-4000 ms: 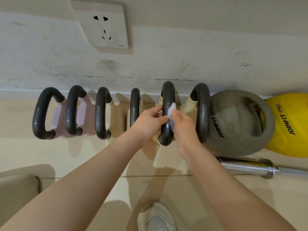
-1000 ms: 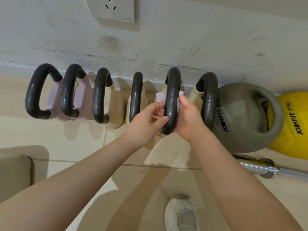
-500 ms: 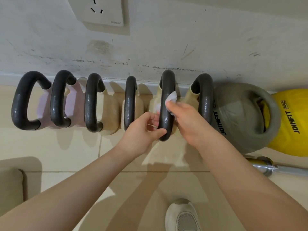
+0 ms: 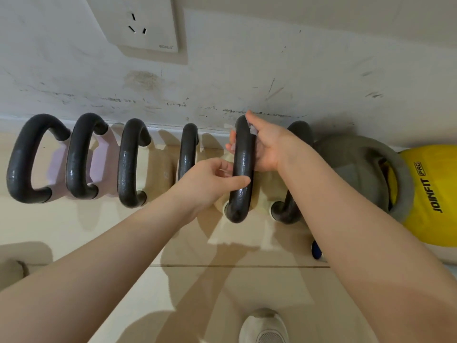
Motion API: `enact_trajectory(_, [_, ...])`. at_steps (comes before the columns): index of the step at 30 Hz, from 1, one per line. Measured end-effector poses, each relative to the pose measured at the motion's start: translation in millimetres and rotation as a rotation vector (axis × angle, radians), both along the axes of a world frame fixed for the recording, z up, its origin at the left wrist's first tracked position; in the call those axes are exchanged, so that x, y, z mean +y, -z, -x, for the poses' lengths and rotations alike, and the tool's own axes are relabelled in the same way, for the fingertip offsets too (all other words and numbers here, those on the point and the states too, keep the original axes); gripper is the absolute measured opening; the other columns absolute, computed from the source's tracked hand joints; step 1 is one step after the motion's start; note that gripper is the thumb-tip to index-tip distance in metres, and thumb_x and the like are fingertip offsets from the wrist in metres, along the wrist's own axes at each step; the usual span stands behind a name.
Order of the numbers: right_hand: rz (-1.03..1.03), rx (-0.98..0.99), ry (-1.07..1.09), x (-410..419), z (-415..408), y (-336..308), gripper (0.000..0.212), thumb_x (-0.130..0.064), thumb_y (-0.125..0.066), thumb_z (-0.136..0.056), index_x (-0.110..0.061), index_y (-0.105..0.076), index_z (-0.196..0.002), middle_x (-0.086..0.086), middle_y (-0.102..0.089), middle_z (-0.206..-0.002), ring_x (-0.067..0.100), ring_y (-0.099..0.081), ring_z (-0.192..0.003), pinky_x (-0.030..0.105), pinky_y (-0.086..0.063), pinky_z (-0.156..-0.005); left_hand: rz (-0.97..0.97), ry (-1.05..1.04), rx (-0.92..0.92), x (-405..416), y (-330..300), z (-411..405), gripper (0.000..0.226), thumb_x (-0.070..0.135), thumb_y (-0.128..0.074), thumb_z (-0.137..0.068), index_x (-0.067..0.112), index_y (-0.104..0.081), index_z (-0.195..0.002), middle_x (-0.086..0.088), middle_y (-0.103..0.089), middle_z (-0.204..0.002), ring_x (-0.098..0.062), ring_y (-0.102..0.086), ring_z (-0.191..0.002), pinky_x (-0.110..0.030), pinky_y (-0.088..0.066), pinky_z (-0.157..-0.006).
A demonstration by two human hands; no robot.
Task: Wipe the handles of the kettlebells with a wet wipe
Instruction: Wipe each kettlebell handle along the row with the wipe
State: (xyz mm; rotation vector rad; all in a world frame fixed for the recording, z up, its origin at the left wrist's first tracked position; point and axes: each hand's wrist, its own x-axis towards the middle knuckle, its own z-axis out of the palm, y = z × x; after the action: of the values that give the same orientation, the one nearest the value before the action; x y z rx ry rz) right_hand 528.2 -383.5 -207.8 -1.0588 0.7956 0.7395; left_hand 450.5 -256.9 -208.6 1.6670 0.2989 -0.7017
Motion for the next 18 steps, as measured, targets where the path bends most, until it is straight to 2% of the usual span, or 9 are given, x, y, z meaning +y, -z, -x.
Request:
enact_trajectory(2, [0.064,-0.093,-0.059,0.3,9.5,-2.2,0.031,-0.035,-0.058,-0.090,-0.007,-0.056,-0.104,0.008,-0.062,-0.076,0.019,-0.062,-0.069,0.039,-0.054,-0.077,0.001,-0.025,0.022,-4.3,1.3,-4.4,0.031,0.026,-0.070,-0.080,0.004,-0.064,-0.101,-0.004,-0.066,-0.087,-0.016,-0.060,-0.082,-0.031,-0.049,-0.086])
enact_trajectory(4, [0.251,-0.209,-0.189,3.7,27.9,-1.4,0.028,-0.030,-0.056,-0.092,-0.005,-0.058,-0.102,0.009,-0.064,-0.087,0.021,-0.063,-0.083,0.041,-0.053,-0.085,0.023,-0.037,0.051,-6.2,1.5,-6.9,0.033,0.024,-0.067,-0.082,0.001,-0.063,-0.105,-0.006,-0.065,-0.087,-0.018,-0.058,-0.081,-0.035,-0.049,-0.091])
enact_trajectory(6, [0.474,-0.324,-0.321,8.8,50.6,2.3,0.031,-0.031,-0.049,-0.094,-0.009,-0.053,-0.115,0.009,-0.064,-0.102,0.023,-0.062,-0.095,0.040,-0.050,-0.088,0.075,-0.038,0.082,-6.3,1.6,-8.2,0.032,0.020,-0.065,-0.084,0.001,-0.062,-0.110,-0.003,-0.064,-0.086,-0.014,-0.059,-0.078,-0.031,-0.050,-0.087])
enact_trajectory(7, [0.541,-0.400,-0.354,10.4,61.3,3.4,0.035,-0.030,-0.044,-0.096,-0.014,-0.045,-0.127,0.008,-0.061,-0.112,0.022,-0.060,-0.101,0.039,-0.049,-0.091,0.097,-0.032,0.092,-5.8,1.3,-8.3,0.032,0.019,-0.064,-0.085,0.004,-0.061,-0.112,-0.002,-0.064,-0.086,-0.012,-0.060,-0.077,-0.028,-0.050,-0.085])
enact_trajectory(9, [0.590,-0.581,-0.381,11.0,75.1,5.4,0.048,-0.026,-0.036,-0.099,-0.025,-0.021,-0.144,0.005,-0.043,-0.141,0.016,-0.045,-0.125,0.035,-0.038,-0.104,0.112,-0.003,0.093,-3.9,1.7,-8.7,0.033,0.018,-0.063,-0.086,0.011,-0.059,-0.117,-0.002,-0.065,-0.088,-0.010,-0.062,-0.080,-0.025,-0.050,-0.083])
enact_trajectory(11, [0.685,-0.759,-0.485,7.4,76.1,7.2,0.055,-0.020,-0.032,-0.100,-0.029,-0.007,-0.149,-0.005,-0.006,-0.158,0.005,-0.015,-0.139,0.027,-0.019,-0.114,0.133,0.034,0.112,-2.1,1.0,-9.0,0.033,0.017,-0.062,-0.087,0.014,-0.057,-0.119,-0.001,-0.064,-0.085,-0.005,-0.061,-0.071,-0.019,-0.050,-0.071])
enact_trajectory(13, [0.815,-0.891,-0.614,2.8,69.6,11.5,0.053,-0.015,-0.033,-0.100,-0.026,-0.016,-0.148,-0.008,0.005,-0.158,0.008,-0.005,-0.143,0.029,-0.016,-0.116,0.146,0.079,0.121,-2.1,-1.2,-10.0,0.024,0.015,-0.060,-0.088,0.011,-0.058,-0.111,0.000,-0.060,-0.076,-0.002,-0.056,-0.059,-0.016,-0.044,-0.060])
enact_trajectory(15, [0.943,-0.971,-0.747,-1.4,64.0,12.7,0.046,-0.016,-0.035,-0.098,-0.023,-0.032,-0.144,-0.005,-0.002,-0.159,0.015,-0.003,-0.145,0.036,-0.015,-0.118,0.098,0.127,0.083,-1.1,-0.2,-9.0,0.020,0.016,-0.059,-0.088,0.006,-0.060,-0.105,-0.002,-0.060,-0.079,-0.009,-0.055,-0.069,-0.022,-0.043,-0.067])
enact_trajectory(18, [1.090,-1.168,-1.061,-14.2,64.6,9.3,0.040,-0.031,-0.033,-0.096,-0.021,-0.054,-0.128,0.003,-0.023,-0.155,0.027,-0.007,-0.145,0.048,-0.016,-0.116,0.073,0.168,0.028,3.5,1.7,3.1,0.023,0.016,-0.059,-0.088,0.006,-0.061,-0.108,-0.014,-0.064,-0.095,-0.018,-0.058,-0.088,-0.028,-0.045,-0.079])
